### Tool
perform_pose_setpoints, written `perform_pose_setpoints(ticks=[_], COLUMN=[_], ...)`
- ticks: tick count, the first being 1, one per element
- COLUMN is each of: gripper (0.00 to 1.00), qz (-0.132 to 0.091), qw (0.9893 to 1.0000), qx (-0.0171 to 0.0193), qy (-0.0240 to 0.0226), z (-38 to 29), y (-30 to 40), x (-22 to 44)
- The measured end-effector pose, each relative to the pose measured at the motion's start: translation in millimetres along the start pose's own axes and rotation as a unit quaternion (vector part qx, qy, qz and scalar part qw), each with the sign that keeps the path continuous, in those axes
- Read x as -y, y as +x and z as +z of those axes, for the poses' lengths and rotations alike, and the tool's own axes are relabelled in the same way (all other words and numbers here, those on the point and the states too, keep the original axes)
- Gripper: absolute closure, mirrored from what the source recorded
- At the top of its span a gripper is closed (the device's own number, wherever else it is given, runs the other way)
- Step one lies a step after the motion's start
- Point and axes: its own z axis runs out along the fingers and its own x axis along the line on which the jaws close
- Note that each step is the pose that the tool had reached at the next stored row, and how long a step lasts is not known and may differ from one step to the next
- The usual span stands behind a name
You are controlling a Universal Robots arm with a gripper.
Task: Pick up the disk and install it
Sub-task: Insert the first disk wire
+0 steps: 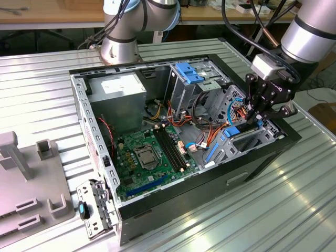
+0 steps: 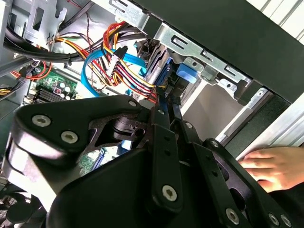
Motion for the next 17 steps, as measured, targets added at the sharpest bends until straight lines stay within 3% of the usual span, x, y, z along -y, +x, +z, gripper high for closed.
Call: perform_pose_setpoints(ticks=[12,17], gripper=[0.84,0.84], qz=[0.0,0.0], qw=[1.0,1.0], qx=[0.0001,0.0003], qy=[0.0,0.0], z=[3.2,1.2], y=[0.0,-0.1], x=[-0.1,-0.1])
